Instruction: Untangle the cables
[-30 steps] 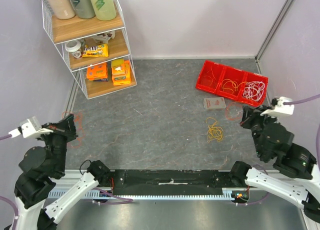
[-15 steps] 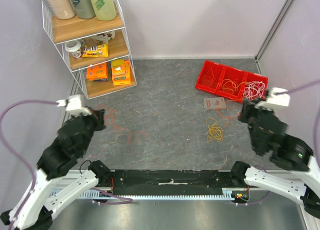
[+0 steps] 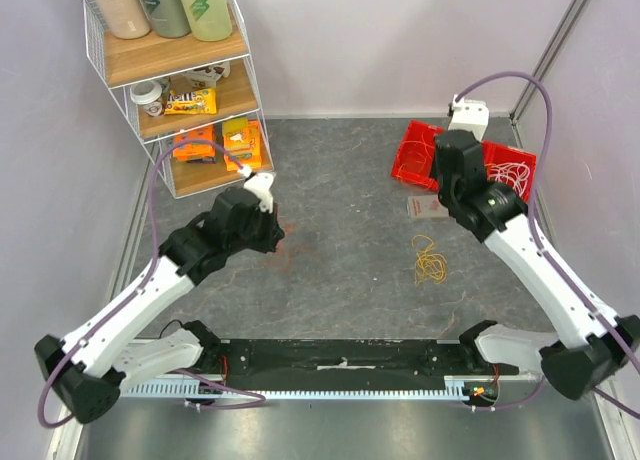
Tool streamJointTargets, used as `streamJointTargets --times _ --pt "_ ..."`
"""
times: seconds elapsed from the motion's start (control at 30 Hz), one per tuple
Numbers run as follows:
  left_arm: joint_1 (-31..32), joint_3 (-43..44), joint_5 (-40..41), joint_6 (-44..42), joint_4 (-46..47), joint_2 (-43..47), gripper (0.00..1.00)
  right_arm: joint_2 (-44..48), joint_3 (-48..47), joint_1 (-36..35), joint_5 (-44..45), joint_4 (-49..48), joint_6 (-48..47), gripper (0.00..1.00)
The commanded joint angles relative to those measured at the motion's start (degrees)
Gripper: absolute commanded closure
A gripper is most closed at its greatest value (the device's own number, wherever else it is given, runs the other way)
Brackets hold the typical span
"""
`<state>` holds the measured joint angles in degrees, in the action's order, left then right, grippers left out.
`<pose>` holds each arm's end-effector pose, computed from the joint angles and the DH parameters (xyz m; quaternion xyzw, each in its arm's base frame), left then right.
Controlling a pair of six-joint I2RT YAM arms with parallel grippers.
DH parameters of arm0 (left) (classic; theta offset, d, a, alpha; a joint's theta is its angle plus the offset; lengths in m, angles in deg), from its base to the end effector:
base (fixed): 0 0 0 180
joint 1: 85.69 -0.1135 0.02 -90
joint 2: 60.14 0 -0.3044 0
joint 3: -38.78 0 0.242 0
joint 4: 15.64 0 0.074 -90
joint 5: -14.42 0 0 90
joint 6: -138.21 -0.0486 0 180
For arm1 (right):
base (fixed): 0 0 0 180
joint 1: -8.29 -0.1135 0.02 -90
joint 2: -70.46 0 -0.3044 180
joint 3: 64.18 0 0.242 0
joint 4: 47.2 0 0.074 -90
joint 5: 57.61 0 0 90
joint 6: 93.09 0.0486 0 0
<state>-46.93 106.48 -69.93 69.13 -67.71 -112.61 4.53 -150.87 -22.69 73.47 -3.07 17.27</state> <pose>0.1324 -0.1002 0.3451 0.1167 0.8858 -0.1841 0.4096 0.2082 0.0878 0.4333 0.1195 0.7970 -0.0415 0.5906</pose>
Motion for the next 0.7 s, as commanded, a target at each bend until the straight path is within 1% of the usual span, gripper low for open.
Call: streamJointTargets --times 0.0,0.07,0.13,0.3,0.37,0.47,0.67 --pt "0.00 8.79 -7.15 -7.74 1.50 -7.46 0.98 -6.47 -6.67 6.44 -10.83 -4.99 1.08 1.00" --pt "0.00 9.32 -6.71 -8.79 2.90 -9.75 0.98 -9.38 -9.39 9.35 -12.16 -5.00 2.48 1.00" --pt "-0.09 8.10 -6.79 -9.67 4.92 -10.20 0.98 -12.10 -12.20 11.81 -13.13 -4.91 4.33 1.00" --pt "-0.35 3.44 -5.92 -11.61 6.86 -8.53 0.98 -18.17 -15.90 16.30 -14.09 -6.83 5.57 1.00" --pt "-0.27 2.21 -6.35 -11.44 7.21 -7.13 0.98 -20.28 -16.26 17.09 -14.54 -9.46 4.43 1.00" --pt "-0.35 0.89 -6.62 -11.26 8.18 -4.84 0.98 -24.41 -18.18 17.80 -11.82 -10.36 3.28 1.00" --pt "-0.35 0.62 -7.58 -11.00 8.45 -4.48 0.98 -28.81 -18.11 18.50 -10.15 -13.16 4.34 1.00"
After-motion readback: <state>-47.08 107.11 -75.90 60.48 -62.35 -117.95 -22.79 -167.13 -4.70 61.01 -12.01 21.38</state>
